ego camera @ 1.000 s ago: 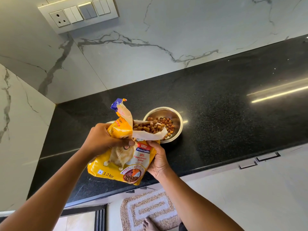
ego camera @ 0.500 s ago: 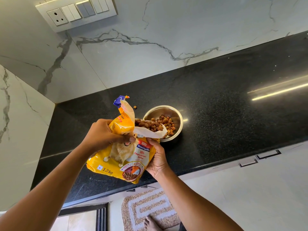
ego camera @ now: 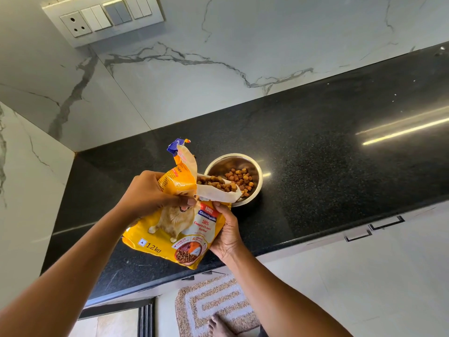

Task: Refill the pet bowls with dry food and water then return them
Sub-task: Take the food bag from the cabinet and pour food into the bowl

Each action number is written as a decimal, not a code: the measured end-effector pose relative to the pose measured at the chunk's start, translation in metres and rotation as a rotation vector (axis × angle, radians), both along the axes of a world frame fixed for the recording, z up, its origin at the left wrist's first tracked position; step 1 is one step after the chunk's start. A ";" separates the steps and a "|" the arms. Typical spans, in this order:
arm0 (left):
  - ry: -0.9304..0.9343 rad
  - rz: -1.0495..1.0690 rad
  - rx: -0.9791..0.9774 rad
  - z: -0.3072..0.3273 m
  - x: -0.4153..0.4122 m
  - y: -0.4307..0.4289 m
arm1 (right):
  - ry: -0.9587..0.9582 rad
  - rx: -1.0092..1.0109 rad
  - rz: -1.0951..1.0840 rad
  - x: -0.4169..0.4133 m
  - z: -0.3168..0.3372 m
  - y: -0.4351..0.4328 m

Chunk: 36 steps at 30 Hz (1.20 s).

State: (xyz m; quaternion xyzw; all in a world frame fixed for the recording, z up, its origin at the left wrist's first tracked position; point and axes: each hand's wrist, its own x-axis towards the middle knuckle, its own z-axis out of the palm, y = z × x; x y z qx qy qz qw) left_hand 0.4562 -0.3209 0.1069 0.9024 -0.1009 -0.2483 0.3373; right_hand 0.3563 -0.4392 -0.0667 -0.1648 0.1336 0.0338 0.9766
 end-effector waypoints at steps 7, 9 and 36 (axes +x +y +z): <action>-0.004 -0.012 0.007 0.004 0.003 -0.005 | 0.011 0.002 -0.004 0.002 0.001 0.001; -0.003 -0.008 0.005 0.004 0.005 -0.007 | 0.003 0.012 -0.005 0.003 0.000 0.001; -0.011 -0.035 0.053 0.009 0.013 -0.012 | 0.008 0.025 0.044 0.005 0.003 -0.001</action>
